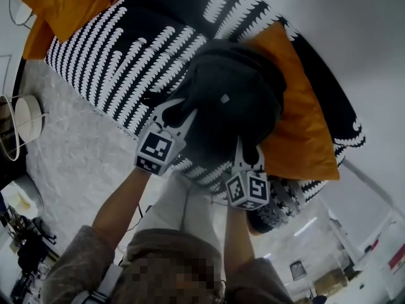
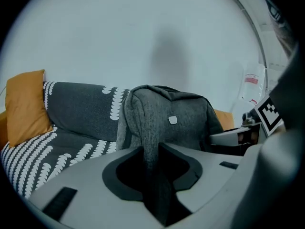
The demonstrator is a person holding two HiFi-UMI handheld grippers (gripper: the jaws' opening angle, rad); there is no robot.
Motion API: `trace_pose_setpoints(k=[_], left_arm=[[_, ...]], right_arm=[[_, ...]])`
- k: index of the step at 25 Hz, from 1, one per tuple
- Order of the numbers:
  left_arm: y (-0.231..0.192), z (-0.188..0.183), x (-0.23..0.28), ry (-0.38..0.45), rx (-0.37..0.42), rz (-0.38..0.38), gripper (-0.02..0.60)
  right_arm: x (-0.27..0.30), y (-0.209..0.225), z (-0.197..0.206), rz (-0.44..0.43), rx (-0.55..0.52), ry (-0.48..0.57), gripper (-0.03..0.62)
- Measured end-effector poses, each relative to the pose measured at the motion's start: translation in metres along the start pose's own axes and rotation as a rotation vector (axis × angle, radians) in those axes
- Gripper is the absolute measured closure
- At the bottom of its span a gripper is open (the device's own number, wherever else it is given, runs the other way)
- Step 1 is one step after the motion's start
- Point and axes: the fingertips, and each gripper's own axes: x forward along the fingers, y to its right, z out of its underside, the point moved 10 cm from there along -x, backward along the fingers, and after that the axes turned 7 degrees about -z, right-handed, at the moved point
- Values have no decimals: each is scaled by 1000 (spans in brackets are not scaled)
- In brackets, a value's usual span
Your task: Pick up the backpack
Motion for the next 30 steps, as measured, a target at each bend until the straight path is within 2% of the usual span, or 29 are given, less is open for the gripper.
trace_pose_setpoints(k=[7, 12, 16, 24, 30], left_arm=[[4, -21, -32, -1, -13, 17, 502], [8, -41, -64, 53, -17, -4, 512], [24, -80, -106, 113, -11, -21, 514], [79, -172, -185, 184, 18, -60, 512], [119, -201, -231, 213, 10, -119, 512]], right_arm=[[-28, -20, -18, -42, 35, 10, 533], [-51, -40, -51, -102, -36, 38, 534], [-87, -61, -96, -128, -94, 68, 534], [-178, -89, -175, -143, -107, 158, 534], [-229, -96, -204, -179, -129, 181, 534]])
